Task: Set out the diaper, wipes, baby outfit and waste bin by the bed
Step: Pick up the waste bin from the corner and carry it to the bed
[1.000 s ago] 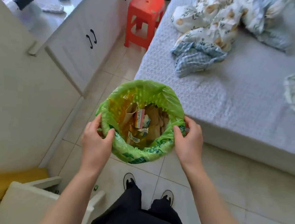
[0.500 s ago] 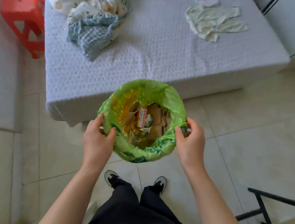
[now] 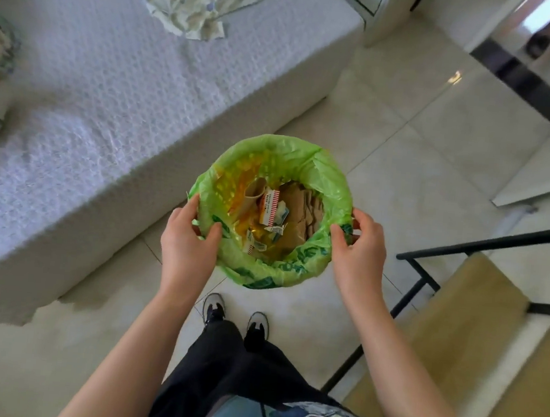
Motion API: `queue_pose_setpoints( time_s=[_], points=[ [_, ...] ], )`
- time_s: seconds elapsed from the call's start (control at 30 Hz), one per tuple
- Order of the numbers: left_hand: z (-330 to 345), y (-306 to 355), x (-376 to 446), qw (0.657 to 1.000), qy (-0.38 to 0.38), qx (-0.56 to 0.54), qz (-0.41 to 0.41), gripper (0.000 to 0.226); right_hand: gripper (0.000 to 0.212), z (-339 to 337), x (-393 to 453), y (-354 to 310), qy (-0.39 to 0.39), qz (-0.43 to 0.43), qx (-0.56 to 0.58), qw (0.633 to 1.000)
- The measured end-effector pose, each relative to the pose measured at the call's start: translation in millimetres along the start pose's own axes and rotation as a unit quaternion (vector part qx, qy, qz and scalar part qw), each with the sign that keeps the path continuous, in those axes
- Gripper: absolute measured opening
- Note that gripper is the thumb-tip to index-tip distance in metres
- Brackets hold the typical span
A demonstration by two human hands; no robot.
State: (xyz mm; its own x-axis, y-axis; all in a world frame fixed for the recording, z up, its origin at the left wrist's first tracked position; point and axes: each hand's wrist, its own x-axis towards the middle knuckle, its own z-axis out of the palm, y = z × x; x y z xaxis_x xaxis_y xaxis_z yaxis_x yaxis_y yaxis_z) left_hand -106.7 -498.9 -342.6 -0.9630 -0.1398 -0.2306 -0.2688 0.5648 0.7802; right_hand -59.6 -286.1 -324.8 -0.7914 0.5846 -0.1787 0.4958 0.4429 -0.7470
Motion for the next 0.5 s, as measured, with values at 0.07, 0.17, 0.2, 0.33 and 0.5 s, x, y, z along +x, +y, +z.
queue_pose_setpoints(
  time_s=[0.07, 0.17, 0.2, 0.33, 0.5],
  points=[
    [18, 15, 10, 0.999, -0.023, 0.016, 0.016, 0.055, 0.040, -13, 12, 8, 0.016, 0.021, 0.004, 1.000],
    [44, 36, 29, 0.997, -0.055, 0.032, 0.035, 0.056, 0.039, -25, 32, 18, 0.041, 0.051, 0.012, 0.998],
    [53, 43, 36, 0.996, -0.064, 0.039, 0.041, 0.056, 0.039, -28, 40, 20, 0.049, 0.062, 0.015, 0.997],
    [84, 71, 71, 0.990, -0.099, 0.067, 0.070, 0.055, 0.038, -36, 76, 25, 0.076, 0.096, 0.022, 0.992],
    [118, 107, 126, 0.981, -0.146, 0.083, 0.099, 0.056, 0.039, -41, 132, 19, 0.111, 0.140, 0.037, 0.983]
  ],
)
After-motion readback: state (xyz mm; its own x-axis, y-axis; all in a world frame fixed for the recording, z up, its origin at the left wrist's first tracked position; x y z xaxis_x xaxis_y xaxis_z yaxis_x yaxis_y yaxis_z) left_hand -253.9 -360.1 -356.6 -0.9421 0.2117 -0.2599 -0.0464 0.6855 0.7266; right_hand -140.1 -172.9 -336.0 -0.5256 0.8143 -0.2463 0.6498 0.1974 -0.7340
